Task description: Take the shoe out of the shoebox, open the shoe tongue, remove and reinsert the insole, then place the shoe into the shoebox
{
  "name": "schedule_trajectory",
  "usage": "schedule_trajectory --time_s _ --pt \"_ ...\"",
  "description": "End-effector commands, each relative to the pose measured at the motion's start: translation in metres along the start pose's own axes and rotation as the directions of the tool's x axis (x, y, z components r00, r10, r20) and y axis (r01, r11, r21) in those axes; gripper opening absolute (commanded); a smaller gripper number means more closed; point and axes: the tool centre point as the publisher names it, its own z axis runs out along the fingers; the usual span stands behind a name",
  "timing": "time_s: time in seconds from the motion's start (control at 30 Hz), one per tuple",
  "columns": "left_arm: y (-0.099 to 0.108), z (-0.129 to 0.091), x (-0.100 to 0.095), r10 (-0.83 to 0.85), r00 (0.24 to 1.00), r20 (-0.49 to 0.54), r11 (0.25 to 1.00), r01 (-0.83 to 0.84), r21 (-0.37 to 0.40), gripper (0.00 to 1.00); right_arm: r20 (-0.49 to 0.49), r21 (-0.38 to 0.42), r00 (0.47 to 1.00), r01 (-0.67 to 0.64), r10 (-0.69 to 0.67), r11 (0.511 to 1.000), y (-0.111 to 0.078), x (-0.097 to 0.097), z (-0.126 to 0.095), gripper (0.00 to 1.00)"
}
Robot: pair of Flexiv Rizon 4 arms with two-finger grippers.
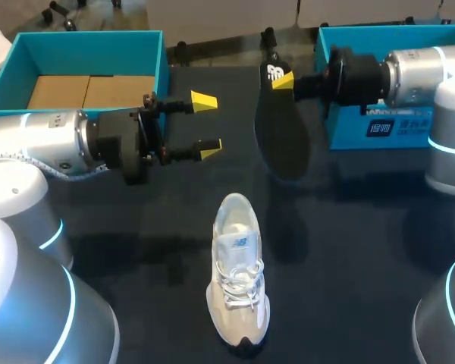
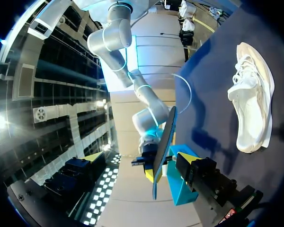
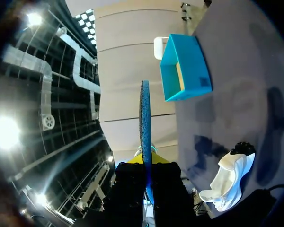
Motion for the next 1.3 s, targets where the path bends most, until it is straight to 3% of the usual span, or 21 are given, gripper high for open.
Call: schedule_trajectory --time_s 0.03,0.43,0.97,1.1,1.17,1.3 --pt "0.001 0.003 0.003 0.010 1.000 -0.003 1.000 -0.010 0.006 1.00 0.000 -0.009 1.000 0.000 0.000 1.000 -0.003 0.000 0.001 0.00" --pt "0.027 0.035 0.028 0.014 1.000 -0.016 1.000 -0.014 0.009 1.00 0.000 -0.009 1.000 0.000 0.000 1.000 -0.003 0.000 0.001 0.00" --pt "0.047 0.085 0.040 0.066 0.997 -0.033 0.998 -0.066 0.005 1.00 0.000 -0.009 1.000 0.000 0.000 1.000 -0.003 0.000 0.001 0.00" --pt "0.050 0.093 0.043 0.066 0.997 -0.040 0.998 -0.065 0.010 0.90 0.000 -0.009 1.000 0.000 0.000 1.000 -0.003 0.000 0.001 0.00" --pt "0.051 0.095 0.043 0.061 0.997 -0.045 0.998 -0.061 0.011 0.78 0.000 -0.009 1.000 0.000 0.000 1.000 -0.003 0.000 0.001 0.00" --pt "0.049 0.098 0.041 0.058 0.997 -0.043 0.998 -0.057 0.021 0.74 0.000 -0.009 1.000 0.000 0.000 1.000 -0.003 0.000 0.001 0.00"
